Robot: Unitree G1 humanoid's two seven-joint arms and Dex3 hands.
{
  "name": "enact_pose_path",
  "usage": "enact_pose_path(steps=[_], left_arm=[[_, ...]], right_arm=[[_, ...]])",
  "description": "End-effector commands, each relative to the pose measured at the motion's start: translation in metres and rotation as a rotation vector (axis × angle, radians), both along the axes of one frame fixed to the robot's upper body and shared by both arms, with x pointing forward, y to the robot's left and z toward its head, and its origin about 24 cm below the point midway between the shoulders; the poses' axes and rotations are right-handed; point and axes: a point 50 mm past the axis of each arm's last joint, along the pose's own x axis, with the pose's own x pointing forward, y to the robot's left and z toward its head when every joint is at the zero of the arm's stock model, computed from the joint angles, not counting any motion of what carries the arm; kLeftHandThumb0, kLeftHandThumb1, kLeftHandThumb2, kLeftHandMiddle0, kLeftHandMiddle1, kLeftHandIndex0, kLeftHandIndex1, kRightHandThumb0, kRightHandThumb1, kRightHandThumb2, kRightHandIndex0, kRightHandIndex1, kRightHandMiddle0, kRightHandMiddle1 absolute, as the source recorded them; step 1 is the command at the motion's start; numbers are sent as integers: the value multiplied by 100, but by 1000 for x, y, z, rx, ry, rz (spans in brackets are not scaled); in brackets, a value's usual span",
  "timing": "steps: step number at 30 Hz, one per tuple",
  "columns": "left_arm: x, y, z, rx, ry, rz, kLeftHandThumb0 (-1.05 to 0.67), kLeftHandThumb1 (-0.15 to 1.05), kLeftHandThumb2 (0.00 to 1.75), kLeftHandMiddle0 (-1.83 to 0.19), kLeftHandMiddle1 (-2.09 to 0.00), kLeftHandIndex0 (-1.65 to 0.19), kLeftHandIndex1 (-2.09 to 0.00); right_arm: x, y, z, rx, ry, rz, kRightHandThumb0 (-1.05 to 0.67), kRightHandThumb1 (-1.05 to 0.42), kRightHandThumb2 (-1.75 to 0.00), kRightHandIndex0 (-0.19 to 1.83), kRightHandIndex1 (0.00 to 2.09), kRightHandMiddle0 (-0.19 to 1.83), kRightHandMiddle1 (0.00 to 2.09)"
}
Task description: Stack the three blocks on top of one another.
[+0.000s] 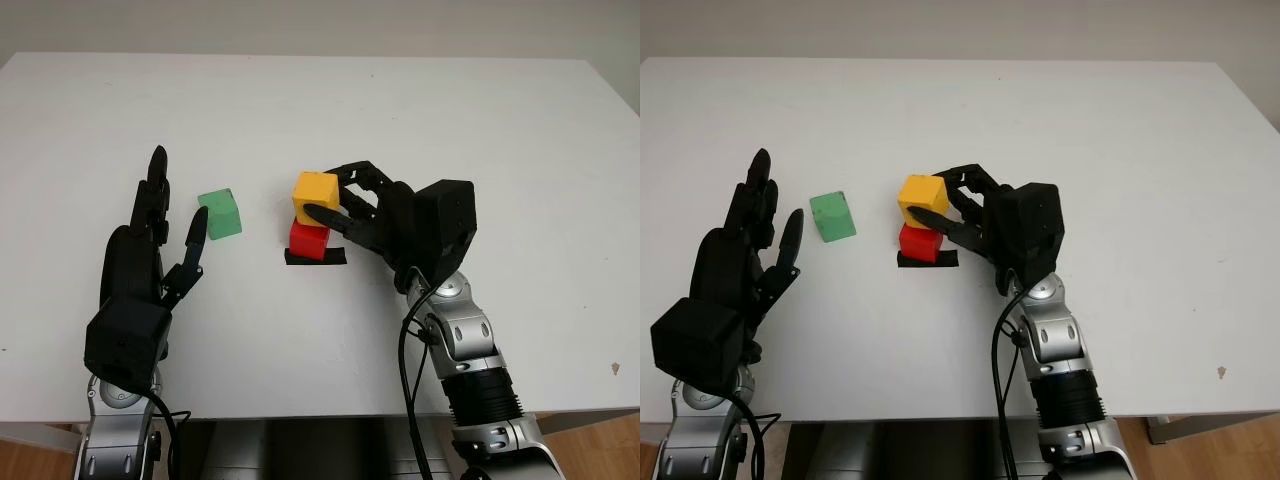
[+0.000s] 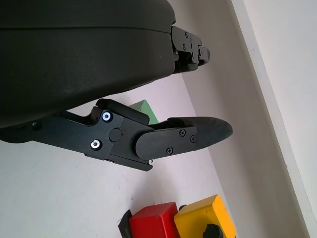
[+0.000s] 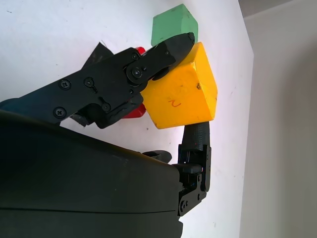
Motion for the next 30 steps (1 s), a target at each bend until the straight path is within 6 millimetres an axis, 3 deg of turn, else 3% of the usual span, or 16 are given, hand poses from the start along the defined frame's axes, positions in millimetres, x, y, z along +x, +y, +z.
enact_pose_path(steps=[1, 16, 30], left_arm=[[-2, -1, -2, -5, -1, -1, -62, 105, 53, -3, -5, -2, -5], [-2, -2, -3, -8, -7, -4, -62, 105, 52, -2, -5, -2, -5], [-3, -2, -3, -2, -2, 4, -61, 105, 54, -2, -5, -2, -5]], right_arm=[[1, 5, 12, 18, -36, 16, -44, -98, -5, 35, 4, 25, 173], [-1, 8, 4, -17, -43, 4, -45, -97, -5, 36, 5, 26, 179], [-6, 8, 1, -33, -67, 1, -46, -97, -5, 37, 5, 26, 172]])
